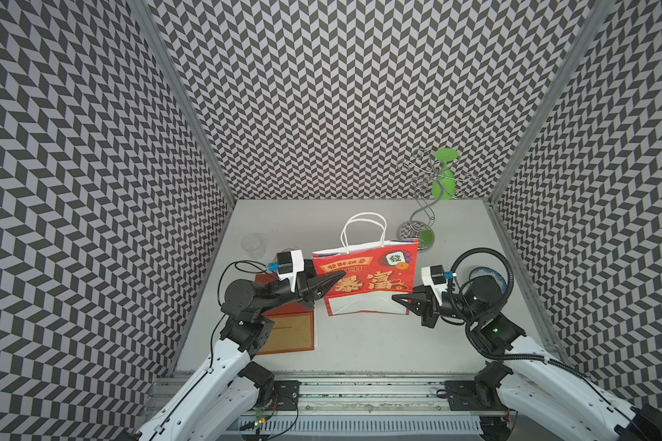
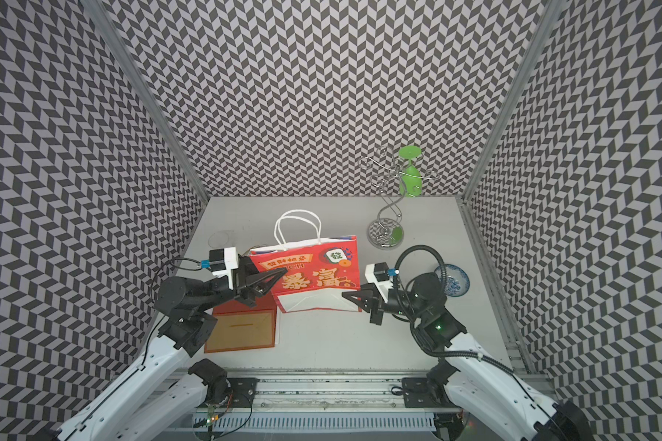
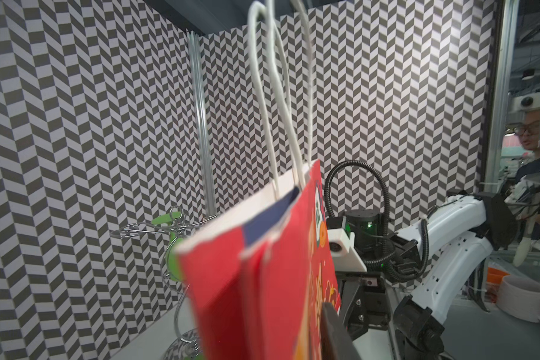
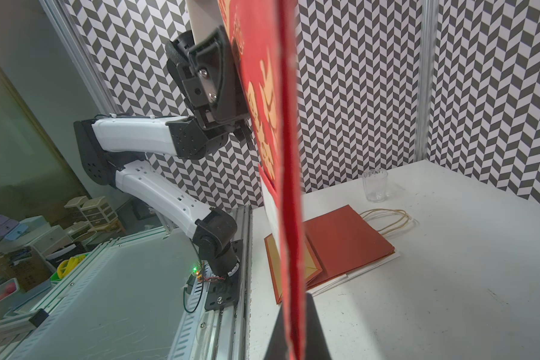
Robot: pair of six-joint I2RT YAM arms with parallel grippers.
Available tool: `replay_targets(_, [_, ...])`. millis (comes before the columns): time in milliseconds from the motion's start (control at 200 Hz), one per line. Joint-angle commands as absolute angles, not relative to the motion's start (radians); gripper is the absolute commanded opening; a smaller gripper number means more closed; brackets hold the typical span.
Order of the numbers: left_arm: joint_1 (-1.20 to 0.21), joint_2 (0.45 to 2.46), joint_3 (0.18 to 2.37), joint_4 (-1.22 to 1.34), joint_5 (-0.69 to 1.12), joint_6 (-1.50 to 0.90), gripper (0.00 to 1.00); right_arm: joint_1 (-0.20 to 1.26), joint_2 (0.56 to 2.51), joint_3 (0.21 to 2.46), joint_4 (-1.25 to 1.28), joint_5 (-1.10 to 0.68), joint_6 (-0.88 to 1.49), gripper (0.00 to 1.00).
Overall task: Put away the paper bag
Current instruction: Press the paper bag.
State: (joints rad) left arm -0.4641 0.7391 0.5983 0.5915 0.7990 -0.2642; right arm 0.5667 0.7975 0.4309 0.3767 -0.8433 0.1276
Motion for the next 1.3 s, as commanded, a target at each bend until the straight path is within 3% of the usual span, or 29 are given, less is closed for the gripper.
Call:
replay_targets(0, [-0.465,0.738,0.644,0.599,0.788,-0.244,0.32,0.571,0.790,0.425,0.398,-0.838,0.111,0.00])
replay_targets(160, [-0.465,0.738,0.659,0.607,0.782,-0.242,0.07,0.572,0.788,0.422,0.397,-0.838,0.111,0.00])
replay_targets(235, [-0.466,0.738,0.668,0.608,0.785,-0.240,0.03,0.572,0.788,0.422,0.396,-0.839,0.111,0.00])
replay_targets(285, [-0.465,0.739,0.672,0.608,0.784,-0.240,0.11,0.572,0.788,0.422,0.397,-0.839,0.111,0.00])
replay_targets(371, [-0.465,0.740,0.679,0.606,0.779,-0.241,0.43,0.571,0.787,0.421,0.397,-0.841,0.110,0.00])
replay_targets(441, [-0.466,0.745,0.685,0.598,0.784,-0.240,0.45,0.572,0.787,0.419,0.396,-0.841,0.111,0.00])
replay_targets(601, [-0.466,0.746,0.696,0.586,0.795,-0.229,0.10,0.571,0.783,0.419,0.394,-0.839,0.110,0.00])
replay_targets(676, [-0.466,0.743,0.698,0.584,0.793,-0.228,0.04,0.572,0.781,0.419,0.393,-0.839,0.110,0.00])
replay_targets(751, [-0.465,0.743,0.703,0.592,0.790,-0.236,0.10,0.572,0.781,0.417,0.395,-0.846,0.110,0.00])
replay_targets(826, [-0.465,0.744,0.704,0.605,0.797,-0.249,0.34,0.571,0.781,0.417,0.398,-0.851,0.111,0.00])
replay_targets(901, [-0.466,0.749,0.710,0.608,0.801,-0.255,0.37,0.571,0.779,0.417,0.397,-0.848,0.110,0.00])
replay_targets(956, [-0.466,0.750,0.712,0.611,0.806,-0.256,0.31,0.572,0.779,0.417,0.397,-0.848,0.111,0.00])
replay_targets(1082, [-0.467,0.750,0.709,0.634,0.821,-0.267,0.00,0.571,0.776,0.417,0.395,-0.850,0.111,0.00])
replay_targets(1172, [-0.467,0.750,0.706,0.640,0.822,-0.270,0.00,0.571,0.776,0.417,0.396,-0.852,0.110,0.00])
replay_targets(1187, [-0.466,0.750,0.704,0.640,0.820,-0.272,0.03,0.572,0.776,0.417,0.396,-0.852,0.111,0.00])
replay_targets(1257, [-0.466,0.747,0.700,0.627,0.800,-0.269,0.41,0.572,0.774,0.417,0.397,-0.853,0.112,0.00])
replay_targets(1297, [-0.466,0.746,0.697,0.617,0.792,-0.262,0.56,0.571,0.773,0.419,0.399,-0.853,0.115,0.00])
